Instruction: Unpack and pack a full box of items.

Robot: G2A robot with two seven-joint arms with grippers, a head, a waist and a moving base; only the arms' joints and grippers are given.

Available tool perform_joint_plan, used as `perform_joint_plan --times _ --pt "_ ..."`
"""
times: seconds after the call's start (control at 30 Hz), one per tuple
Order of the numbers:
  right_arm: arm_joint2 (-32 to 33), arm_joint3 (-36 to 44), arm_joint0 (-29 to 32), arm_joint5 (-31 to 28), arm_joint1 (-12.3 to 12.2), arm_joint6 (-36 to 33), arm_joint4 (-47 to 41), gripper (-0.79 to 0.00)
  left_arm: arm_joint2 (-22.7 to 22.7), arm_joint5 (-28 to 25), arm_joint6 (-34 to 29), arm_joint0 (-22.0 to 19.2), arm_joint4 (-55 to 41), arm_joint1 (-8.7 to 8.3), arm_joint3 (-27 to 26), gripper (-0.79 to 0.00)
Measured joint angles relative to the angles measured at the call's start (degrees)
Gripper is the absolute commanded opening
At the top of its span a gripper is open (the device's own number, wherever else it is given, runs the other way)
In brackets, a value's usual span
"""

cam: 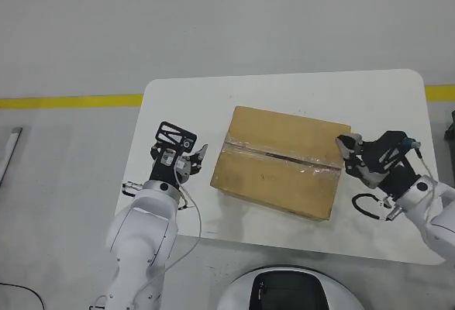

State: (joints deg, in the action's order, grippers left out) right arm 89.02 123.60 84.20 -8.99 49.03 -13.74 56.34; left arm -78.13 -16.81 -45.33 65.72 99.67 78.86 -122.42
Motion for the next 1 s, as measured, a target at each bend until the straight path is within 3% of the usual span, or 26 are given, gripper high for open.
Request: perform_joint_plan --times 0.17,0.27,0.77,1.0 --pt "4.99 -1.96 10.79 15.12 1.29 8.21 -2.50 -0.785 -0.12 0.39 3.03 1.12 1.29 -0.19 -0.45 0.000" --pt "3.20 -5.02 12.30 16.45 1.85 9.32 -3.43 -0.785 -0.20 0.30 4.32 1.72 1.30 -0.28 -0.91 0.000" --pt "-15.65 -20.77 -11.39 6.15 5.15 12.87 0.07 -0.785 -0.45 1.93 7.71 4.28 2.83 -0.63 -2.67 0.000" --pt "-18.02 -23.80 -16.92 3.28 6.13 12.47 2.06 -0.785 0.07 2.75 8.29 5.77 3.67 -0.71 -3.22 0.000"
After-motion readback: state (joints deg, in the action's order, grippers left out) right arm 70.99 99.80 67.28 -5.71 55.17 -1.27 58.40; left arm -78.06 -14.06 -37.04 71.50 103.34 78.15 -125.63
